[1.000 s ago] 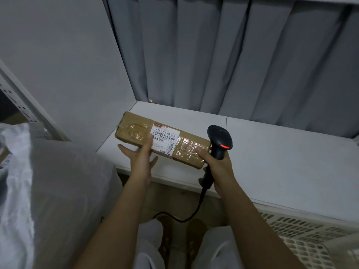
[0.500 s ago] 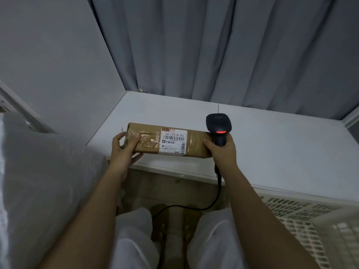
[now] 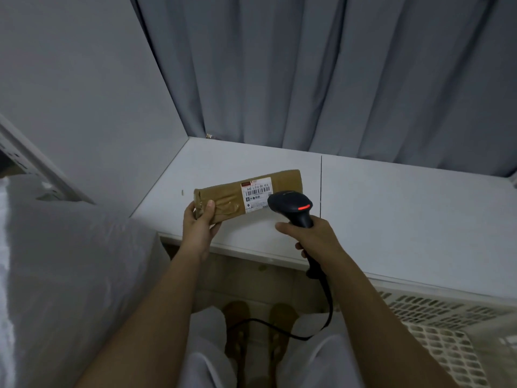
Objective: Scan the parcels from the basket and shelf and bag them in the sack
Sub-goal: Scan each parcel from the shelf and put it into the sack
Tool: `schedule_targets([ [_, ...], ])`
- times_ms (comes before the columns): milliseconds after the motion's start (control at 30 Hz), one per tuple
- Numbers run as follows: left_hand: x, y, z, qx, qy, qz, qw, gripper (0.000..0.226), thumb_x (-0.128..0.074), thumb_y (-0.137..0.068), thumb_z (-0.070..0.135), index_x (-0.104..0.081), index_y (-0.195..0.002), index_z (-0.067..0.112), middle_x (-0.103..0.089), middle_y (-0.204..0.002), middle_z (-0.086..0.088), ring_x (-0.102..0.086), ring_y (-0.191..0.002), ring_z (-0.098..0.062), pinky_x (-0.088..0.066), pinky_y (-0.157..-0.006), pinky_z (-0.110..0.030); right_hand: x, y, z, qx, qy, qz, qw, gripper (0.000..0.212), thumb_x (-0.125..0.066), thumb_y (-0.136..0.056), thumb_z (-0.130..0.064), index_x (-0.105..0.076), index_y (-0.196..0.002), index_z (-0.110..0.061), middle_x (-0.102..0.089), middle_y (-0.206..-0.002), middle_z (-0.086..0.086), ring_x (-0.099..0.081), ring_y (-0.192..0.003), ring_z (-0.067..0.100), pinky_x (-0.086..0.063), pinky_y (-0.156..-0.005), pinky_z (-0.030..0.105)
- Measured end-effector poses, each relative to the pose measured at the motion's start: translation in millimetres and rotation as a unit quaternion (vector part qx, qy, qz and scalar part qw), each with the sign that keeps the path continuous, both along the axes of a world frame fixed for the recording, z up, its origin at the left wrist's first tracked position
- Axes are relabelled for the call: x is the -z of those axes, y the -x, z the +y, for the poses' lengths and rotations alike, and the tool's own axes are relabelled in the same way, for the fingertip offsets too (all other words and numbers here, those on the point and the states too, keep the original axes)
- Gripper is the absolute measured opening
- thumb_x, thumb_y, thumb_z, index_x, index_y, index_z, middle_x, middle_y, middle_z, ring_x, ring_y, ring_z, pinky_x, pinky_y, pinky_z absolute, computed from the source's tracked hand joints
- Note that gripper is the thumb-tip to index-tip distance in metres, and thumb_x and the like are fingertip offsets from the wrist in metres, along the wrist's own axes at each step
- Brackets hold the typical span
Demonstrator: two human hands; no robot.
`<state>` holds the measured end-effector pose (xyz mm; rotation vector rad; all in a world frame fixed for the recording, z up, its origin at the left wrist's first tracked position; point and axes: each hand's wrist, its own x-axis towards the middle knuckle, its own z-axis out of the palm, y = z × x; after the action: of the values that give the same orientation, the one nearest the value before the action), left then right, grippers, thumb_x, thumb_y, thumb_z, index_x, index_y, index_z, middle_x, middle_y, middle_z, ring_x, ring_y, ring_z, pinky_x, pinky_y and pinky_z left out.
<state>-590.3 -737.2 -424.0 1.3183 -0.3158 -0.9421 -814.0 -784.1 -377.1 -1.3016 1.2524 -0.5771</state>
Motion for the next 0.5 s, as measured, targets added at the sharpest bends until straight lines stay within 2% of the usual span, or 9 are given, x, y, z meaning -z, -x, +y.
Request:
schedule_targets([
  [233,2.8,-3.7,-4.7,-0.008,0.000,-0.004,1.000,0.048,-0.056,-0.095,0.028,-0.042,-0.140,0.015,-0.057,-0.133,-0.006,-0.061,-0.114,-0.020,-0.052,-0.095,-0.034,-1.9,0.9,1.8,-0.029,0.002,0.015,0.999,0.030,-0.078,-0.079,-0.035,-0.060,-0.097,-0.018,-0.060,-0.081,0.001,-0.057,-0.068,0.014,-0.044,-0.055,0.022],
  [500,4.8,-6.6,-4.4,-0.011,-0.005,-0.014,1.000,0.049,-0.056,-0.095,0.028,-0.041,-0.140,0.015,-0.057,-0.134,-0.006,-0.061,-0.114,-0.020,-0.053,-0.092,-0.032,-0.7,1.2,2.2,-0.027,0.020,0.015,0.999,0.028,-0.078,-0.080,-0.032,-0.062,-0.091,-0.012,-0.057,-0.072,0.003,-0.054,-0.060,0.013,-0.044,-0.049,0.019],
])
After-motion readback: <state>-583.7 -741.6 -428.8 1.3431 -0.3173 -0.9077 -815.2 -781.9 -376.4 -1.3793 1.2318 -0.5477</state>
